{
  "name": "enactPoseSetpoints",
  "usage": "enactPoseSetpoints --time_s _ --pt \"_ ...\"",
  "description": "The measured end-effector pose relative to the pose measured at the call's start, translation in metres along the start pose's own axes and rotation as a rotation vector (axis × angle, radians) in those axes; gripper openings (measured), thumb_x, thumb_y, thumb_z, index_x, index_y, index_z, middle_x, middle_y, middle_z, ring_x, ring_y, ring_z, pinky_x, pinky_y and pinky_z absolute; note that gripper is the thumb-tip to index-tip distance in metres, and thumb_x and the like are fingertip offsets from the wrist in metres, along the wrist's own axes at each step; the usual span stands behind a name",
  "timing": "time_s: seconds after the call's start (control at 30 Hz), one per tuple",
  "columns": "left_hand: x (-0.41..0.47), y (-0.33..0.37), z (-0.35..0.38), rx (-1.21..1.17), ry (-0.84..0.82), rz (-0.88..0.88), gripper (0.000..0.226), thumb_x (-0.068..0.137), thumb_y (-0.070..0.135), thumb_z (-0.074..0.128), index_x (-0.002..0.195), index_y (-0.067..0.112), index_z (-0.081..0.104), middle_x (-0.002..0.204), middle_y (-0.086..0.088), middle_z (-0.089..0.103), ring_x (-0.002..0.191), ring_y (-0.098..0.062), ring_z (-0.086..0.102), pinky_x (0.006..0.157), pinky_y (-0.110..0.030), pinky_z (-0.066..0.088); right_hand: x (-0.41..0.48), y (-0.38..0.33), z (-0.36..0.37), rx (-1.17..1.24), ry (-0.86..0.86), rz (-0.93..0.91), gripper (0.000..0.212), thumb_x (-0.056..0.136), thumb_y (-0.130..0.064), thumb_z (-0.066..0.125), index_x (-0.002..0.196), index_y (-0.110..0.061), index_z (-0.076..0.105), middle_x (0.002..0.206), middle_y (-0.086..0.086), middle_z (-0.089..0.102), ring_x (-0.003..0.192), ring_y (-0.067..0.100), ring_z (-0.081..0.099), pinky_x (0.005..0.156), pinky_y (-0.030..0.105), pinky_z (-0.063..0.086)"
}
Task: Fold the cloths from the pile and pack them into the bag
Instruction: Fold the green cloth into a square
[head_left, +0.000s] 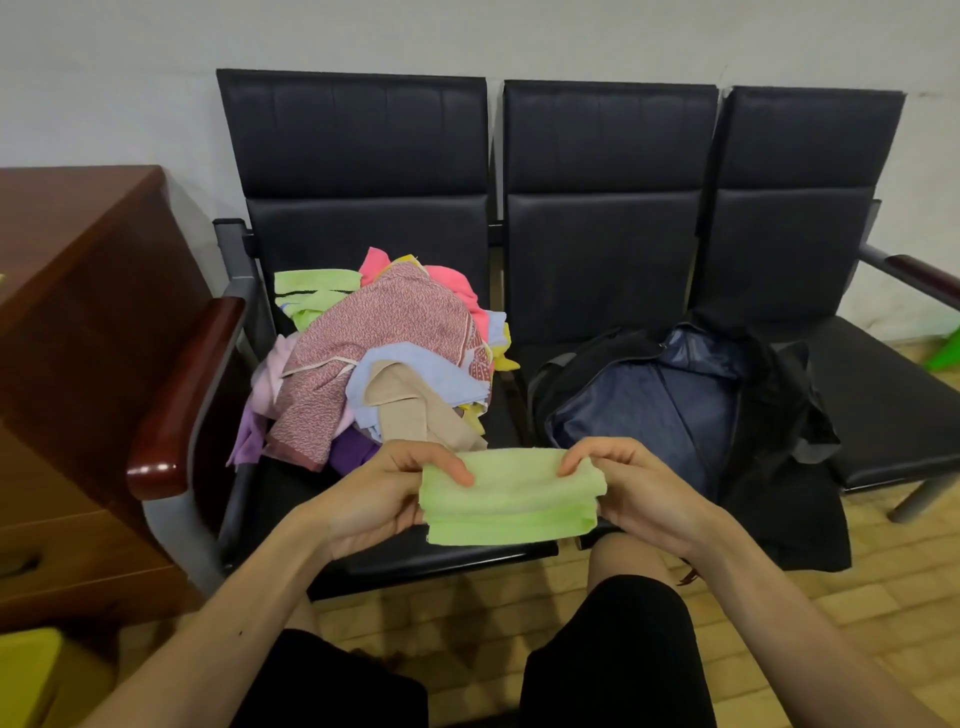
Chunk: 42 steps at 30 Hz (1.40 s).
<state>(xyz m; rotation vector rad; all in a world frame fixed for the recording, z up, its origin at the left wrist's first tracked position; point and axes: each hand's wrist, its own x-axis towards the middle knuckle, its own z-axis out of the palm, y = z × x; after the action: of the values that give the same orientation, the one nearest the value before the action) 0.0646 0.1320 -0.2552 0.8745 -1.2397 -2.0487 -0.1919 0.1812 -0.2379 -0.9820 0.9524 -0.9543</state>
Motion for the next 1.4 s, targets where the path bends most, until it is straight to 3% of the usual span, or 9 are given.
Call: enactPoseSetpoints --time_s 0.13,0.23,0.4,0.6,0.8,0.9,1.07,1.27,1.4 --pt "0.000 -0.011 -0.005 -0.077 0.003 -0.030 0.039 0.093 -0.005 0.039 0.075 0.001 0.073 0.113 -0.024 0.069 0.096 -0.032 0.072 0.069 -0.033 0.060 -0.005 0.011 -0.007 0.102 -0.009 0.068 0.026 0.083 -0.030 0.061 0.076 -0.007 0.071 0.110 0.019 0.068 0.091 0.029 0.068 0.062 0.028 0.056" --pt "0.003 -0.018 -0.001 -0.074 -0.058 -0.059 0.029 0.082 0.013 0.045 0.080 0.002 0.071 0.126 -0.022 0.065 0.114 -0.041 0.064 0.090 -0.047 0.057 -0.010 0.021 -0.011 -0.051 0.067 0.060 0.034 0.077 -0.042 0.075 0.075 -0.009 0.066 0.096 0.015 0.063 0.082 0.022 0.064 0.059 0.024 0.050" --pt "0.023 -0.035 0.019 0.090 0.040 -0.038 0.007 0.079 0.011 0.076 0.078 0.011 0.069 0.099 -0.009 0.072 0.091 -0.021 0.070 0.072 -0.029 0.057 -0.021 0.030 -0.027 -0.197 0.135 0.061 0.022 0.074 -0.006 0.080 0.084 -0.008 0.061 0.105 0.011 0.066 0.092 0.018 0.067 0.066 0.024 0.053" --pt "0.068 -0.064 0.030 0.222 0.055 -0.103 0.022 0.079 -0.002 0.078 0.088 0.016 0.068 0.121 -0.010 0.066 0.111 -0.029 0.065 0.091 -0.045 0.057 -0.029 0.046 -0.070 -0.180 0.249 0.117 0.024 0.076 -0.010 0.077 0.097 -0.011 0.066 0.118 0.011 0.068 0.107 0.027 0.066 0.085 0.036 0.056" --pt "0.130 -0.102 0.045 0.351 0.030 -0.196 0.024 0.077 0.012 0.083 0.089 0.030 0.073 0.127 -0.002 0.061 0.113 -0.024 0.062 0.076 -0.031 0.055 -0.018 0.077 -0.132 -0.257 0.413 0.179 0.018 0.088 -0.006 0.069 0.105 -0.012 0.068 0.118 0.003 0.064 0.109 0.021 0.063 0.089 0.036 0.057" --pt "0.174 -0.119 0.058 0.454 0.020 -0.215 0.027 0.077 0.018 0.084 0.093 0.037 0.074 0.129 0.004 0.059 0.116 -0.020 0.059 0.091 -0.039 0.057 -0.002 0.081 -0.172 -0.323 0.531 0.177 0.015 0.089 -0.005 0.069 0.103 -0.012 0.069 0.110 0.009 0.068 0.102 0.026 0.065 0.087 0.041 0.056" --pt "0.266 -0.135 0.088 0.499 0.075 -0.119 0.037 0.080 0.010 0.080 0.093 0.043 0.072 0.133 0.001 0.059 0.116 -0.019 0.061 0.093 -0.040 0.057 0.038 0.065 -0.246 -0.414 0.714 0.106 0.015 0.089 0.003 0.066 0.104 0.003 0.067 0.096 0.007 0.063 0.082 0.015 0.060 0.062 0.017 0.053" --pt "0.363 -0.157 0.115 0.683 0.061 -0.072 0.043 0.082 0.013 0.075 0.104 0.048 0.064 0.135 0.005 0.057 0.123 -0.019 0.057 0.101 -0.037 0.051 0.088 0.087 -0.323 -0.526 0.796 0.229 0.015 0.090 -0.004 0.067 0.101 -0.014 0.065 0.096 0.004 0.062 0.086 0.017 0.061 0.076 0.032 0.055" --pt "0.391 -0.178 0.121 0.907 -0.013 -0.103 0.045 0.090 0.021 0.068 0.132 0.035 0.057 0.138 0.004 0.056 0.127 -0.016 0.052 0.103 -0.028 0.043 0.105 0.115 -0.343 -0.668 0.750 0.365 0.019 0.090 -0.008 0.063 0.108 -0.014 0.063 0.092 -0.001 0.057 0.092 0.019 0.060 0.076 0.027 0.052"
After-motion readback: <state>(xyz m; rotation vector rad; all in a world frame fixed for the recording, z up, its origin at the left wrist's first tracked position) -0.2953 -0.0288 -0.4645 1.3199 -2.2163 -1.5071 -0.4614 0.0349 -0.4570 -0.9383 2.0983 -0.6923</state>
